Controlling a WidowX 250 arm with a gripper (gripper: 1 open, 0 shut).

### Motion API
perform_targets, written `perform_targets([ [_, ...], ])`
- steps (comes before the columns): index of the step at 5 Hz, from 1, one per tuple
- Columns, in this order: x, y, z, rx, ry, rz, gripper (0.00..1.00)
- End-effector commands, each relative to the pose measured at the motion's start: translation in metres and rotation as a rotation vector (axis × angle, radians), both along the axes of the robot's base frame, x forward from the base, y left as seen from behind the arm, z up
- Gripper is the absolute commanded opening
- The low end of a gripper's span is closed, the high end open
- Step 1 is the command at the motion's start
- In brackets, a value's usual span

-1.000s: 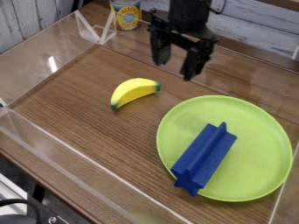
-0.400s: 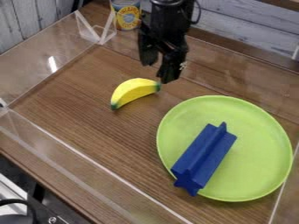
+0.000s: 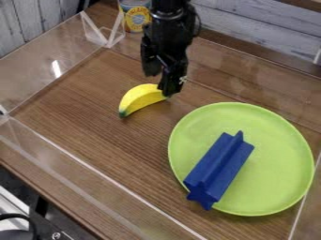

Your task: Put the banana in the green plate

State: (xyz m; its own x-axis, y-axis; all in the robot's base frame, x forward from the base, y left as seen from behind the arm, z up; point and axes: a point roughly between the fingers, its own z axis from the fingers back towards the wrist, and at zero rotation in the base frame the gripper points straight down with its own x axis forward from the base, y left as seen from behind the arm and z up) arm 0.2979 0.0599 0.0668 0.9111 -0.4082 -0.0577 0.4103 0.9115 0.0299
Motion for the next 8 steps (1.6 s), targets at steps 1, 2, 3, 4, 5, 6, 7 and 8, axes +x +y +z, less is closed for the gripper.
perform_targets([
  [1, 0.002, 0.01, 0.001, 0.01, -0.039, -0.007, 1.0],
  [2, 0.001, 0.015, -0.004, 0.006, -0.044, 0.001, 1.0],
  [3, -0.001, 0.017, -0.009, 0.003, -0.047, 0.005, 1.0],
  [4, -0.002, 0.019, -0.013, -0.003, -0.051, 0.009, 1.0],
  [5, -0.004, 0.02, -0.016, -0.011, -0.056, 0.012, 1.0],
  [6, -0.004, 0.021, -0.019, -0.018, -0.059, 0.014, 1.0],
  [7, -0.005, 0.021, -0.021, -0.023, -0.06, 0.015, 1.0],
  [8, -0.005, 0.021, -0.023, -0.029, -0.062, 0.017, 0.0],
])
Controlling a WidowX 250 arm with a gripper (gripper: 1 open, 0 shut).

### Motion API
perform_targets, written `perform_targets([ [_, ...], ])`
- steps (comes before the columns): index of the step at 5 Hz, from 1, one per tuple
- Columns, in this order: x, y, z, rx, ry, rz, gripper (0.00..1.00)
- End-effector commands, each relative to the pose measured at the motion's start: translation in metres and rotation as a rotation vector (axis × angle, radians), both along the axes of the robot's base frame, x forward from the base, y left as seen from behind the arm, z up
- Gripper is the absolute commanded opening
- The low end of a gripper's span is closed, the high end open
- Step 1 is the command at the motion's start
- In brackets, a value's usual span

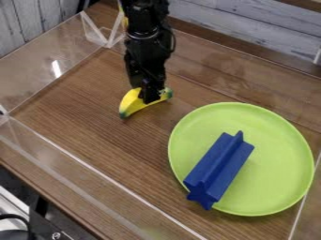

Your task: Put the banana in the green plate

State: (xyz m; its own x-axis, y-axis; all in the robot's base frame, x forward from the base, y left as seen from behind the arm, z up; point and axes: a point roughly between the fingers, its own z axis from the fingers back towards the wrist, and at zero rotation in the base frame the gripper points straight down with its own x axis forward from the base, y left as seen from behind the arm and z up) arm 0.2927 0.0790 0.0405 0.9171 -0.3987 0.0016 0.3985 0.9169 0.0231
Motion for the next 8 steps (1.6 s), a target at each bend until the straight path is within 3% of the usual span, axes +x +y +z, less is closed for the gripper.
perform_targets([
  [1, -0.001, 0.0, 0.006, -0.003, -0.013, 0.006, 1.0],
  [4, 0.002, 0.001, 0.002, -0.008, -0.014, 0.0, 1.0],
  [5, 0.002, 0.001, 0.0, -0.007, -0.013, -0.004, 0.0],
  [8, 0.001, -0.003, 0.022, 0.012, 0.028, 0.021, 0.0],
])
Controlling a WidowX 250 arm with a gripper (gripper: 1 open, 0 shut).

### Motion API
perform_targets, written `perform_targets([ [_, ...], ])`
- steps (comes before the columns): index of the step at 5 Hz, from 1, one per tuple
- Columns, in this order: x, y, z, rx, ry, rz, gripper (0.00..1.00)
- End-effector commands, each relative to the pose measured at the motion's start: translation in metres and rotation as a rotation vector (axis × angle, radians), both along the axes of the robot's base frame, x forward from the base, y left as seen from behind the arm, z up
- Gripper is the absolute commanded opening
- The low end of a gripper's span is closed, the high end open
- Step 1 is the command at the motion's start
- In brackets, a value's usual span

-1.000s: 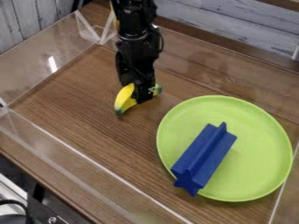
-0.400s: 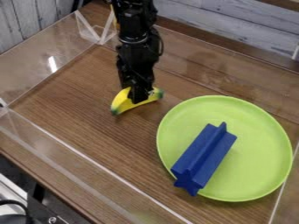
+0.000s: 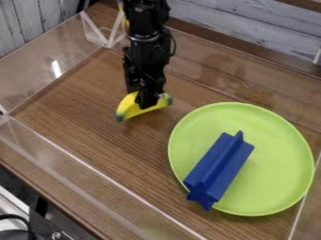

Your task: Put the banana in the green plate

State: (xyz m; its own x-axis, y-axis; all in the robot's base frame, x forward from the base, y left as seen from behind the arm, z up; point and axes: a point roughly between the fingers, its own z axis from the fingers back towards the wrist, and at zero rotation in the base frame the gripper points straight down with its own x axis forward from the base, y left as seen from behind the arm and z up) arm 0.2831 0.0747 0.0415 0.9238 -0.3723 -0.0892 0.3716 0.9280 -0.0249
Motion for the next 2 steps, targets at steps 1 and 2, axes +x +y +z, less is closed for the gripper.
perform_targets([
  [1, 0.01, -0.002, 0.031, 0.027, -0.062, 0.001, 0.0],
  [2, 0.01, -0.01, 0.043, 0.033, -0.061, 0.015, 0.0],
])
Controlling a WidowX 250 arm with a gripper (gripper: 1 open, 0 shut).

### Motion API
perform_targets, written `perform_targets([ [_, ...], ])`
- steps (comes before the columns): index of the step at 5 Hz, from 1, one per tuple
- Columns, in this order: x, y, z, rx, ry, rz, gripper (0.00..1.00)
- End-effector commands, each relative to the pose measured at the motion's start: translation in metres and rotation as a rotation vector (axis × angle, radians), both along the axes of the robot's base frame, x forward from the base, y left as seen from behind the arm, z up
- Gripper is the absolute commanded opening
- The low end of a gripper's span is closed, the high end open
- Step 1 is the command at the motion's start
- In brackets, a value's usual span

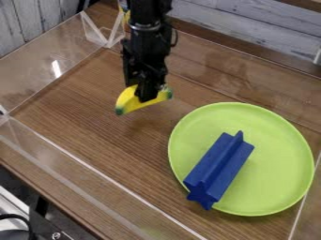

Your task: Put the banana in the green plate

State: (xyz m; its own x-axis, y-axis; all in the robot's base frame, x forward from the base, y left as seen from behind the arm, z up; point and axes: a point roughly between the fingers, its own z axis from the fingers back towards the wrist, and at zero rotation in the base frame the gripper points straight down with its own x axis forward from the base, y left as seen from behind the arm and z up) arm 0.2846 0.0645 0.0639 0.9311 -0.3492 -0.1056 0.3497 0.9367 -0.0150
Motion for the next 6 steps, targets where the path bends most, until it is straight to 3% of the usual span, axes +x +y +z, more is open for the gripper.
perform_targets([
  [1, 0.009, -0.015, 0.036, 0.025, -0.08, 0.012, 0.0],
  [4, -0.004, -0.067, 0.084, 0.041, -0.118, 0.139, 0.0],
  [6, -0.017, -0.104, 0.091, 0.038, -0.147, 0.244, 0.0],
])
